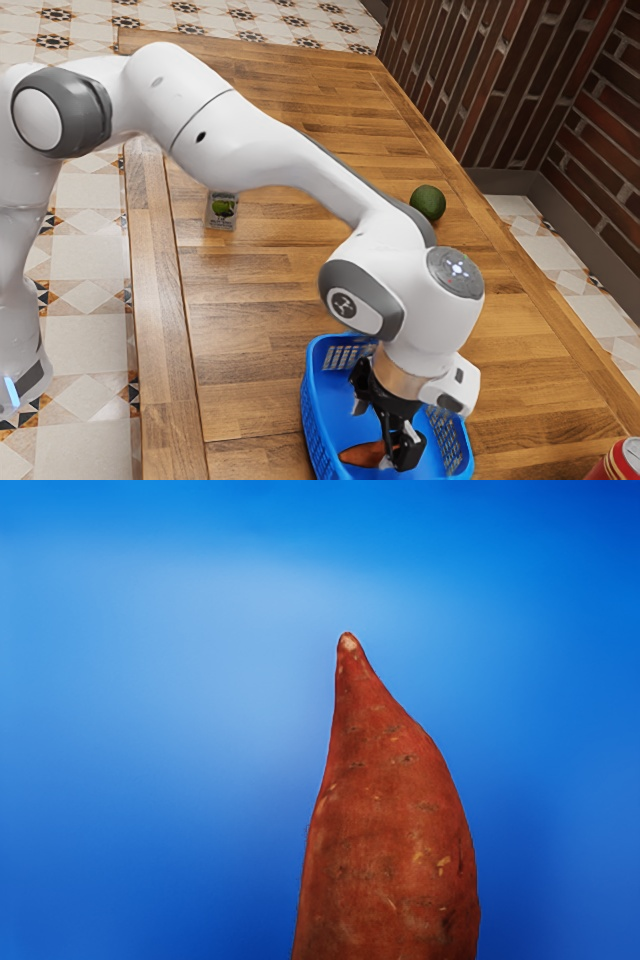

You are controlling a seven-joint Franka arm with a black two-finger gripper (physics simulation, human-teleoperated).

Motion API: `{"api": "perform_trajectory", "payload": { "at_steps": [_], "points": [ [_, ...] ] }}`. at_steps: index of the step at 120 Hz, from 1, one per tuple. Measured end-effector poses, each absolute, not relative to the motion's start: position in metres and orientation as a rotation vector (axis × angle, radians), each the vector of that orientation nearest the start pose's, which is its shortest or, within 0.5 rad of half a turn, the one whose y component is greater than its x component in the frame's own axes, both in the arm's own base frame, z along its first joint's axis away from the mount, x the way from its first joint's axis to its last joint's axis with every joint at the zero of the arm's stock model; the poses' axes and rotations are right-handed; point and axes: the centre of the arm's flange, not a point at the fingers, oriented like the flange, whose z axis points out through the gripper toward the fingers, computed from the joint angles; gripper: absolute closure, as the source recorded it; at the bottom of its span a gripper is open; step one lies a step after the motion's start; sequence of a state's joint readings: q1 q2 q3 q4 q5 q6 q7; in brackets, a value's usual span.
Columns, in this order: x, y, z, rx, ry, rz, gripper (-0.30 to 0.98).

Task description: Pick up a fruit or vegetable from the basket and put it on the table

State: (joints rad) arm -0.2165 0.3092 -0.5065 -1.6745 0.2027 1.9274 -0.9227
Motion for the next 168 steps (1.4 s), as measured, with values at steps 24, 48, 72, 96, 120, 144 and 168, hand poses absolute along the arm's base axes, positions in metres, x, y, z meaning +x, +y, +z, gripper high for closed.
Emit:
{"api": "perform_trajectory", "payload": {
  "at_steps": [24,48,72,96,120,144,168],
  "points": [
    [0.512,-0.386,0.435,-3.093,-0.155,-0.026,0.07],
    [0.515,-0.384,0.429,-3.092,-0.103,-0.010,0.13],
    [0.517,-0.389,0.427,-3.102,-0.055,-0.008,0.16],
    [0.518,-0.392,0.423,-3.115,-0.025,-0.007,0.20],
    [0.521,-0.391,0.420,-3.124,-0.021,0.003,0.35],
    [0.525,-0.386,0.418,-3.127,-0.043,0.006,0.48],
    [0.535,-0.380,0.481,-3.157,-0.076,-0.150,0.50]
  ]
}}
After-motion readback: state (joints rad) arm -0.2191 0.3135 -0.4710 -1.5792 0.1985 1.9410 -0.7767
